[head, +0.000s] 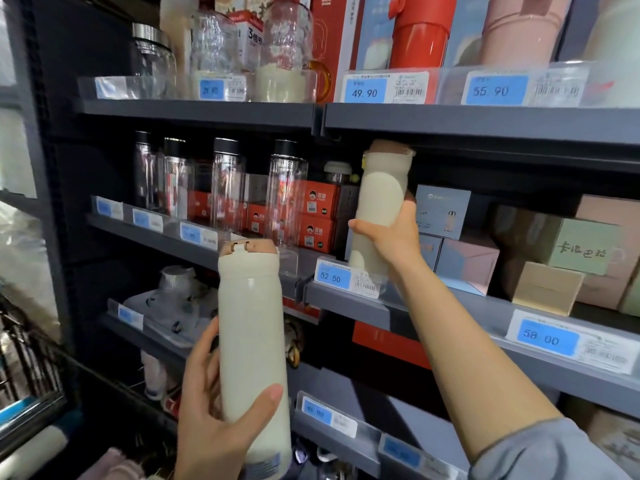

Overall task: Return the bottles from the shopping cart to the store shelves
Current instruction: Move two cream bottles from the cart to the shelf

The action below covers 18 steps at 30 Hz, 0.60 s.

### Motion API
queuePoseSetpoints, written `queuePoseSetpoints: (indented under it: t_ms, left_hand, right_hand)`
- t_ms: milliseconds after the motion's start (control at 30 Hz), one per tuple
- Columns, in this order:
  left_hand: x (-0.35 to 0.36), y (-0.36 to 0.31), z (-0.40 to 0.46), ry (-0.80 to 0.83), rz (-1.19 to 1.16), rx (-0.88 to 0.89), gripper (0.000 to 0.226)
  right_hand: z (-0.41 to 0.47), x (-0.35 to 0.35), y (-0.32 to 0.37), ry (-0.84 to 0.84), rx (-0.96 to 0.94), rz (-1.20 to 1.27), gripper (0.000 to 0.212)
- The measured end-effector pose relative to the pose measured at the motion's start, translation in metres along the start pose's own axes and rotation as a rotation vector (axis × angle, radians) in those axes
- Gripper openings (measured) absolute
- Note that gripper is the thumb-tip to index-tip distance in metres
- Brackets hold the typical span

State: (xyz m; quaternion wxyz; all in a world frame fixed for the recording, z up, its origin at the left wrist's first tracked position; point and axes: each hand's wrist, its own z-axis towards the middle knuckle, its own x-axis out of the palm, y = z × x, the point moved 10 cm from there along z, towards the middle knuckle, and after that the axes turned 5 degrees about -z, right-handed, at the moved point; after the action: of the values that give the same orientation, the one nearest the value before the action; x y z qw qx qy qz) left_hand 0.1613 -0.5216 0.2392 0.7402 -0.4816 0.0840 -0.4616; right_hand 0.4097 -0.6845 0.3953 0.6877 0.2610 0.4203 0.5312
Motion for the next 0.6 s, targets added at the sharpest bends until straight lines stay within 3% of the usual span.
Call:
queuePoseSetpoints:
  t_ms: [133, 267, 333, 400, 467, 533, 600]
  left_hand:
    - [0.003, 0.004, 0.0, 0.021, 0.017, -0.012, 0.083]
    - [0.005, 0.004, 0.0, 0.046, 0.025, -0.029, 0.084]
    - [0.006, 0.003, 0.002, 0.039, 0.042, -0.036, 0.088]
    - [0.01, 0.0, 0.006, 0.032, 0.061, -0.02, 0.094]
    - [0.024, -0.008, 0.009, 0.045, 0.074, 0.021, 0.09]
    - [0.046, -0.014, 0.013, 0.093, 0.09, 0.05, 0.089]
    - [0.075, -0.018, 0.013, 0.156, 0.161, 0.091, 0.093]
  right_hand:
    - [-0.003, 0.003, -0.001, 0.028, -0.001, 0.002, 0.085]
    - [-0.013, 0.0, 0.002, 0.041, 0.032, 0.028, 0.11]
    - [-0.035, -0.019, 0.017, -0.06, -0.068, 0.005, 0.115]
    - [-0.075, -0.034, 0.035, -0.102, -0.214, 0.057, 0.101]
    - [-0.12, -0.025, 0.034, 0.067, -0.206, 0.132, 0.083]
    - [-0.165, 0.0, 0.03, 0.352, -0.069, 0.227, 0.081]
    - [-0.189, 0.009, 0.025, 0.47, 0.01, 0.346, 0.08]
